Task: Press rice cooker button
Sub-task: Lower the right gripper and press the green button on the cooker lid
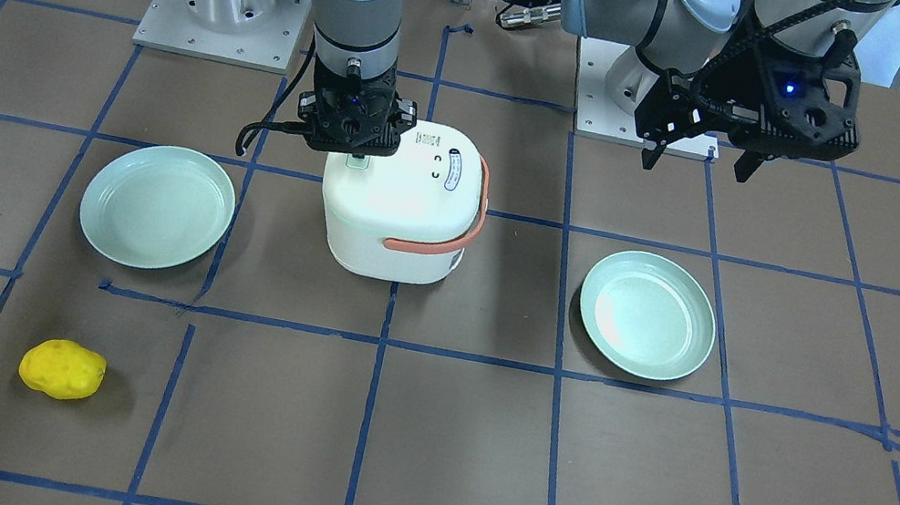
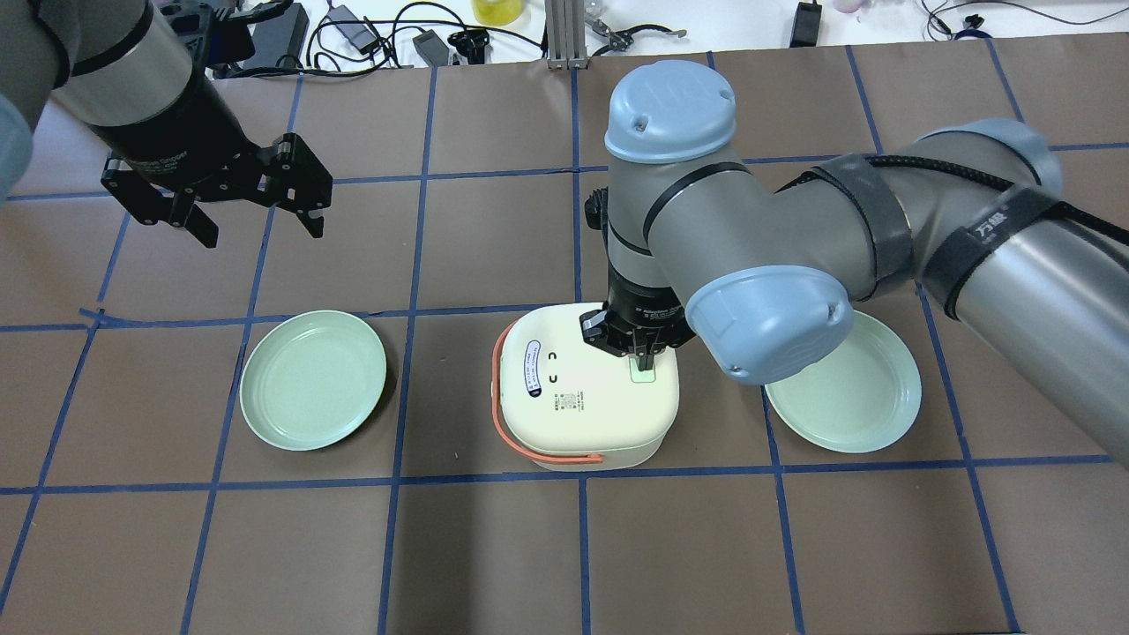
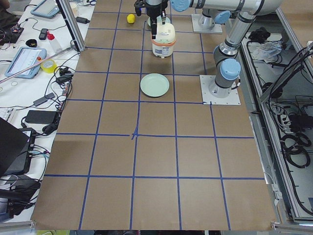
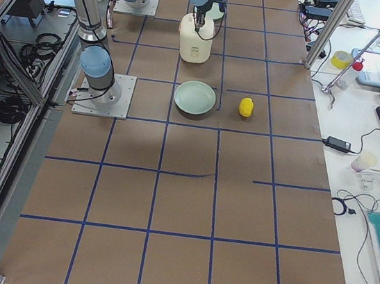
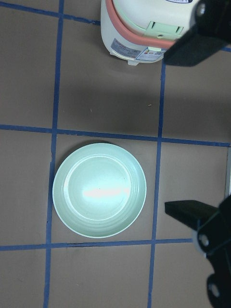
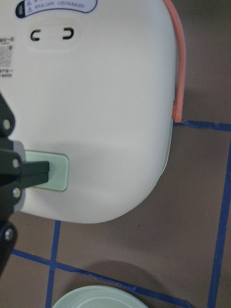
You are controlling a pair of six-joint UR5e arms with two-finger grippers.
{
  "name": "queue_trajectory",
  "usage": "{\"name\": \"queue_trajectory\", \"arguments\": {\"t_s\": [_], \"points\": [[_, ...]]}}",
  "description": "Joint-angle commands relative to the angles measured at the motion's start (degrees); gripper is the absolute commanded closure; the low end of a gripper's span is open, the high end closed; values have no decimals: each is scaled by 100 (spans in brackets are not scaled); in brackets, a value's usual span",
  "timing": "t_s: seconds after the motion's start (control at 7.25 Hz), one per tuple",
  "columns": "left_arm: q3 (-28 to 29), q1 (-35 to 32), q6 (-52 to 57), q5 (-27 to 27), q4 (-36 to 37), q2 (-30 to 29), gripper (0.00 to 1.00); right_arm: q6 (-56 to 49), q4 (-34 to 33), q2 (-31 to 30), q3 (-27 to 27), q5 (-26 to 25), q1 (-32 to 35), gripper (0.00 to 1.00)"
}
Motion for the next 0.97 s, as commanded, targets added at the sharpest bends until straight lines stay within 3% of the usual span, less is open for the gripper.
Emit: {"name": "queue_trajectory", "arguments": {"t_s": [0.0,0.41,0.55,0.69,0.83], "points": [[0,0,-6,0,0,0,0,-12,-2,1,38,-3,7,100],[0,0,2,0,0,0,0,-47,-2,1,47,-21,16,100],[0,0,2,0,0,0,0,22,-2,1,-14,-47,16,73],[0,0,2,0,0,0,0,23,-2,-60,-102,-143,7,1],[0,0,2,0,0,0,0,14,59,-69,-320,-161,-10,0]]}}
